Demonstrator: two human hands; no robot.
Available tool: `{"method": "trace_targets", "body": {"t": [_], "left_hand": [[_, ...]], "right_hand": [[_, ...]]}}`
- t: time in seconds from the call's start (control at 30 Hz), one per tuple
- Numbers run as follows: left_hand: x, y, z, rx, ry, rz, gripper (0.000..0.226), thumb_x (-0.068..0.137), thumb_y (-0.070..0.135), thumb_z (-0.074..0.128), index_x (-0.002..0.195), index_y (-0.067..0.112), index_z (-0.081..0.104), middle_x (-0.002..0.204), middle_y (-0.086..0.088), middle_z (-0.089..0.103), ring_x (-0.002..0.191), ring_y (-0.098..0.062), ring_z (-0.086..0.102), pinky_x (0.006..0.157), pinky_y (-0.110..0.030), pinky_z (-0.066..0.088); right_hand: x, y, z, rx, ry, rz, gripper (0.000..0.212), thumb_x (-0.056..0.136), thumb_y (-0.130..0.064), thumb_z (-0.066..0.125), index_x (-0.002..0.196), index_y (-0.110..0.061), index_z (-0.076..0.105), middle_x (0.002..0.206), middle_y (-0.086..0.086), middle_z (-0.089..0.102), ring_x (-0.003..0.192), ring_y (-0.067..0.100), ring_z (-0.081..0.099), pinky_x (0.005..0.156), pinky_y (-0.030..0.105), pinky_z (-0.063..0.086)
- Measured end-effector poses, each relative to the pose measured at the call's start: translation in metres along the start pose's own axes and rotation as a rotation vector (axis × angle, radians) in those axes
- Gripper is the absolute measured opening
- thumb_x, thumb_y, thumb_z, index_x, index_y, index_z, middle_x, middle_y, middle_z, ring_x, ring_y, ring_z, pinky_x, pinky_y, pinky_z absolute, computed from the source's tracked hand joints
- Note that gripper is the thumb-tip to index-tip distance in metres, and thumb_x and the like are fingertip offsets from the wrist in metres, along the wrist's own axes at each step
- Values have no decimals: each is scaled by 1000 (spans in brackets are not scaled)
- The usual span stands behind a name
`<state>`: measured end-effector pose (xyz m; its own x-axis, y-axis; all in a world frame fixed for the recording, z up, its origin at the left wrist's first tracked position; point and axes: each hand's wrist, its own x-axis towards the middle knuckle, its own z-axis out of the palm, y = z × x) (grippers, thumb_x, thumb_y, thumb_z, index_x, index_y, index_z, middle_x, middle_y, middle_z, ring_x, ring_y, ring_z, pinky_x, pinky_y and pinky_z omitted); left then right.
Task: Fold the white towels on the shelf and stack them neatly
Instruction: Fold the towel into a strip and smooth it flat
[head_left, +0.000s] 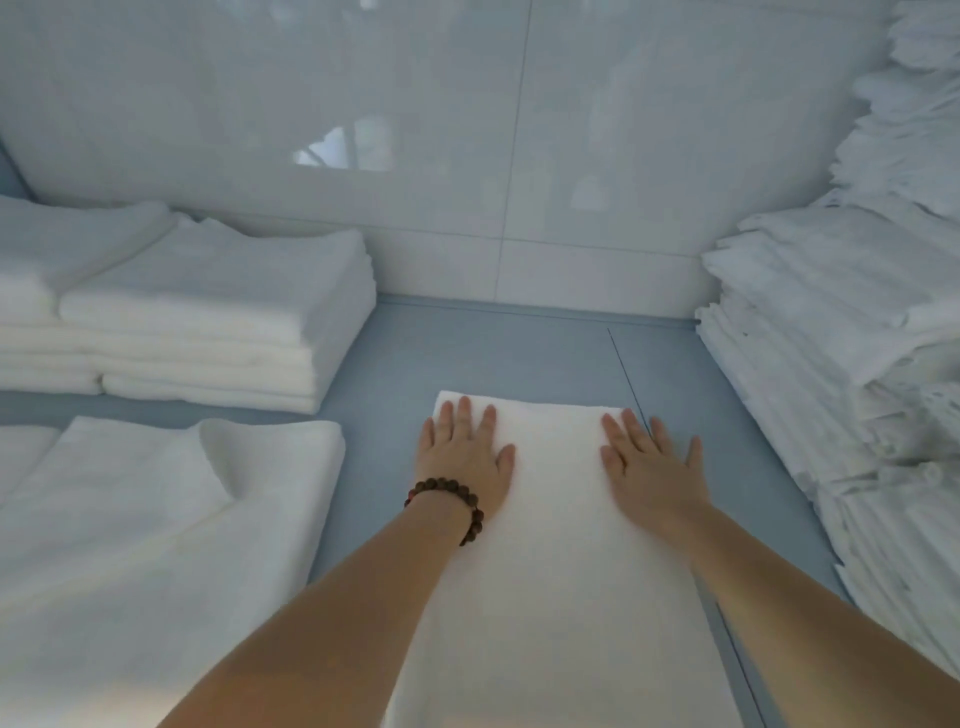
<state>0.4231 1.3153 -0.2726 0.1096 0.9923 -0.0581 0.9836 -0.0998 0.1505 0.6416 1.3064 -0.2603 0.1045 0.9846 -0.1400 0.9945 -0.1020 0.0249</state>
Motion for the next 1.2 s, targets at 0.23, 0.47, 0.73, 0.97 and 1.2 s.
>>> {"method": "trace_targets", "body": {"t": [0.23,0.47,0.73,0.97,1.2], "left_hand": [[-22,17,6,-16,12,120,62,94,54,10,150,30,-3,158,-1,-11,144,-25,-13,116,-47,-9],[-69,-3,-10,-1,-99,-28,62,98,46,15,150,22,-7,158,-2,-14,144,-24,-14,116,-47,-8],[-156,30,2,-13,-105,98,57,78,53,41,126,29,59,137,-6,53,125,-31,50,101,-52,22],[-138,28,4,-56,-101,157,57,84,54,33,137,36,44,147,-4,40,134,-30,39,104,-53,20],[-85,23,6,39,0,152,69,78,57,-9,145,40,-17,155,5,-22,141,-21,-23,112,-52,-14]], "right_hand": [[-20,-52,14,108,88,-149,51,99,-43,7,148,-38,0,158,-7,-8,145,13,-10,116,50,-8],[-65,5,2,131,-35,95,52,101,-40,9,149,-29,-7,159,-3,-7,146,19,-9,117,49,0],[-152,-47,38,70,188,-82,51,83,-44,37,133,-35,43,137,-1,53,146,17,-4,108,48,9],[-142,-54,42,101,201,-56,51,87,-43,36,137,-37,40,143,-3,46,140,20,18,104,54,18],[-88,-57,34,128,117,-83,49,91,-44,28,138,-39,39,147,-4,40,137,24,34,104,54,17]]}}
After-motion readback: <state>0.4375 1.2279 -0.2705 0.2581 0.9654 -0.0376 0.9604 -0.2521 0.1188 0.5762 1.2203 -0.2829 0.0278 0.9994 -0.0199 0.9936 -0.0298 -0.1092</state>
